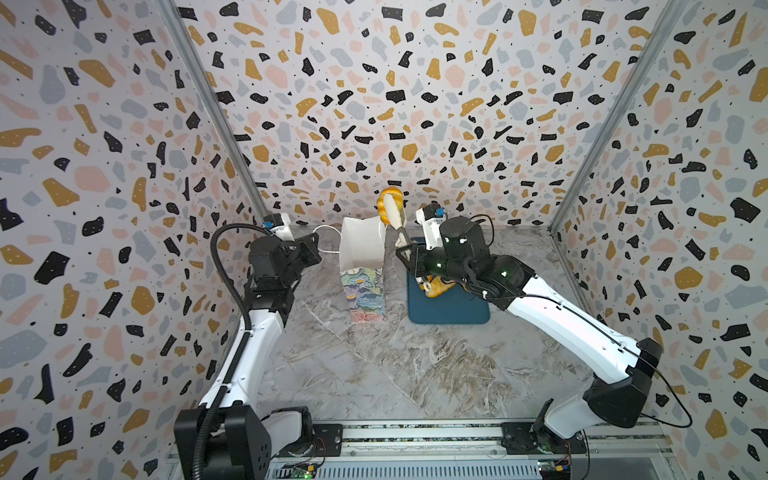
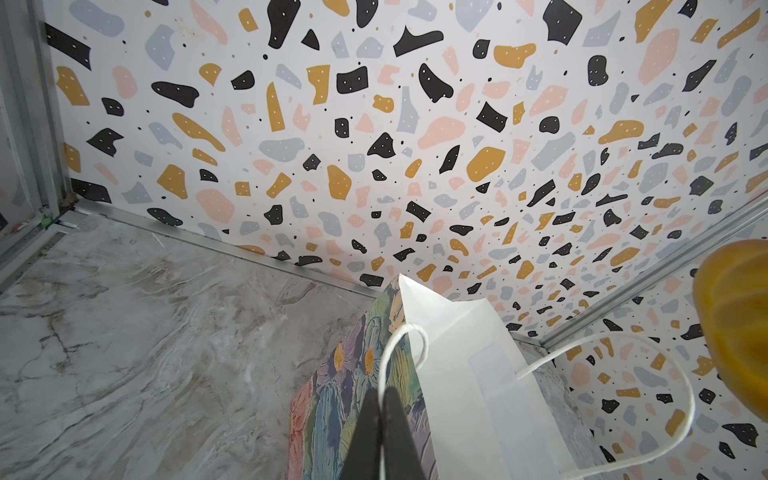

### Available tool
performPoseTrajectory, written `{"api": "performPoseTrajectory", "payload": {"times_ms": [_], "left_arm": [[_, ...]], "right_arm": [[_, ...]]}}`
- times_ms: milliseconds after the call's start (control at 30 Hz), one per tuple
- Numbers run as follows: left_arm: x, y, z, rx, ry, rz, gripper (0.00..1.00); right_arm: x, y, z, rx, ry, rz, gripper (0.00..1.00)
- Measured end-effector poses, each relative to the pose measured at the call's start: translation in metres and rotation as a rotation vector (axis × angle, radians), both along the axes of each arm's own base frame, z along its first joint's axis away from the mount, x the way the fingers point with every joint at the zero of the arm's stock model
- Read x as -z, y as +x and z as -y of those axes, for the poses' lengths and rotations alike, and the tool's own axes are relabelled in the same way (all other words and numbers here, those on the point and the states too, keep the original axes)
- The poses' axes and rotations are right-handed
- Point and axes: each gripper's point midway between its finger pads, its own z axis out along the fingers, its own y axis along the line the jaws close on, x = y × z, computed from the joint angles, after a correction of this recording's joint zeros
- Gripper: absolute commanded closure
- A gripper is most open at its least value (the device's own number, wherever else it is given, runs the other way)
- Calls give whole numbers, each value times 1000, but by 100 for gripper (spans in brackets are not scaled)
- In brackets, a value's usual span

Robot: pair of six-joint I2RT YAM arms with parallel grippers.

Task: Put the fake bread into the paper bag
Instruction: 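Lower the striped roll into the bag and open the tongs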

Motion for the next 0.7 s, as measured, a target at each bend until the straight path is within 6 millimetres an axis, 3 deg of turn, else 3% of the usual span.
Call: {"api": "performPoseTrajectory", "payload": {"times_ms": [367, 700], "left_arm": [[-2, -1, 4, 24, 6, 10, 100], [-1, -1, 7, 41, 11, 14, 100]], "right_arm": [[-16, 2, -29, -23, -79, 52, 72], [12, -2, -47, -48, -192, 26, 70]]}}
